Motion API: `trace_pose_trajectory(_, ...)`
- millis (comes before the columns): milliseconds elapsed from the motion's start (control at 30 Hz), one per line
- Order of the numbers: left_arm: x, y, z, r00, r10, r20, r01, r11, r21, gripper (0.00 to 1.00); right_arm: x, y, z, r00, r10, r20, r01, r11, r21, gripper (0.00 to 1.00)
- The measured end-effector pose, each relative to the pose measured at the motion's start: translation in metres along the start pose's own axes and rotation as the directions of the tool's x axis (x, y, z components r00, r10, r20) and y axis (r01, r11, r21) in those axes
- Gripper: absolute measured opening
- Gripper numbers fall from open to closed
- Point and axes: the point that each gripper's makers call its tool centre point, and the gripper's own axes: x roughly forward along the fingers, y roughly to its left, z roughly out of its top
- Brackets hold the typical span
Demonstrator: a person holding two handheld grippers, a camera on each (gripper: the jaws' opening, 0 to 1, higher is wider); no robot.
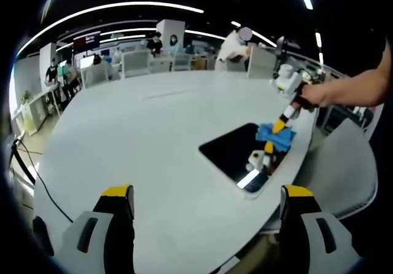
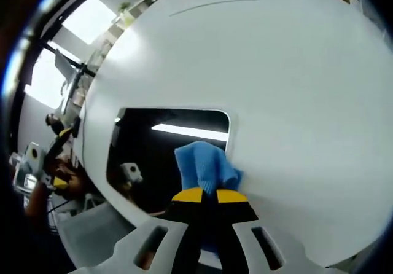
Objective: Wipe the mirror surface with the cleaning cloth until all visible marks leave the cleaned area.
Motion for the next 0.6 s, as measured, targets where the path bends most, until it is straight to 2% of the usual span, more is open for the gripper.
trace_pose_trajectory(600,0.003,0.0,0.001,1.0,-0.008,-0.003,0.008,1.0,0.003,0.99,-0.004,0.004,-0.02,1.0,0.011,0.0,-0.011,1.0,0.022,0.0)
